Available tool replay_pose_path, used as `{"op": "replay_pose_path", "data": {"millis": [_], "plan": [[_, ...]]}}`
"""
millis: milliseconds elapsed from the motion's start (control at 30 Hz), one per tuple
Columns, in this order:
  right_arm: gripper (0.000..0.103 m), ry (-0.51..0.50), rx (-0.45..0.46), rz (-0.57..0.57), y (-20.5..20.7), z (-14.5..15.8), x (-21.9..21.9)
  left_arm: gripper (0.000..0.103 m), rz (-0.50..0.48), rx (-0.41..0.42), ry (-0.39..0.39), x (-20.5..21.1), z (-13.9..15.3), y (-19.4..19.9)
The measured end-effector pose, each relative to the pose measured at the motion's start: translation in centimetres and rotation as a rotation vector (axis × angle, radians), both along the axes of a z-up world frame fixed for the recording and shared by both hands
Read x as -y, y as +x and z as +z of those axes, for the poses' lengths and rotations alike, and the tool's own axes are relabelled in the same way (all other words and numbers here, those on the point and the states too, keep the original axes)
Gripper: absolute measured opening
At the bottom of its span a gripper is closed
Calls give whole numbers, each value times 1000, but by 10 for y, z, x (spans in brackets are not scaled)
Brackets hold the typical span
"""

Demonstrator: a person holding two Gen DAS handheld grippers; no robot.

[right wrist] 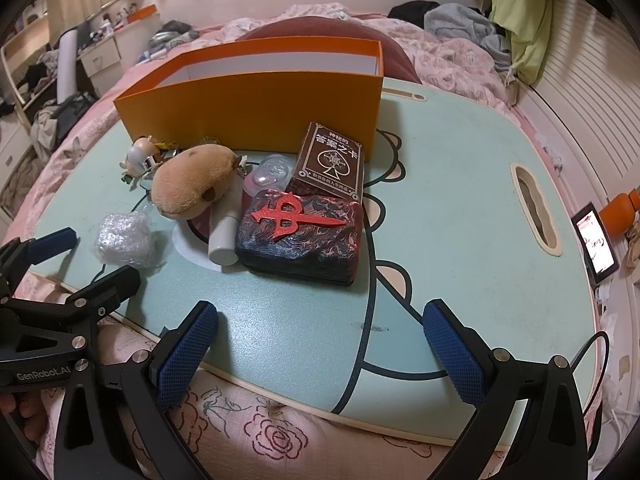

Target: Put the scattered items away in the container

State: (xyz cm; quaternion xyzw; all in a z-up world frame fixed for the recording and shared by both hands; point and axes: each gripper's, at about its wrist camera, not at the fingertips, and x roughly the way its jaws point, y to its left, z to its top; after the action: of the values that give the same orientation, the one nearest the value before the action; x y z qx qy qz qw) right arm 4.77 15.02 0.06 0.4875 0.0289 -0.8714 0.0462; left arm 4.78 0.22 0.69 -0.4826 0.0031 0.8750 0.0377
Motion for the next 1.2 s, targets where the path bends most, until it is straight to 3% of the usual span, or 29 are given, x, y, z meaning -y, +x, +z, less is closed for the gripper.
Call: {"op": "replay_pose_path", "data": {"millis": [333, 433, 600, 767, 1133, 1200], "plan": [[103, -1, 0, 0, 0, 0, 0, 103, 5, -1, -1, 1, -1, 2], [103, 0, 0, 0, 0, -1, 0, 101, 0, -10, 40, 6, 1, 4], [103, 0, 0, 0, 0, -1, 0, 76, 19, -67, 79, 16, 12, 9], [103, 0, 0, 0, 0, -1, 0, 60, -30, -117, 91, 10, 20, 14], [103, 0, -4, 0, -1, -1, -1, 56, -143, -102, 92, -14, 18, 0], [103, -8, -10, -3, 0, -2, -2, 34, -133, -92, 81, -16, 16, -6]]}}
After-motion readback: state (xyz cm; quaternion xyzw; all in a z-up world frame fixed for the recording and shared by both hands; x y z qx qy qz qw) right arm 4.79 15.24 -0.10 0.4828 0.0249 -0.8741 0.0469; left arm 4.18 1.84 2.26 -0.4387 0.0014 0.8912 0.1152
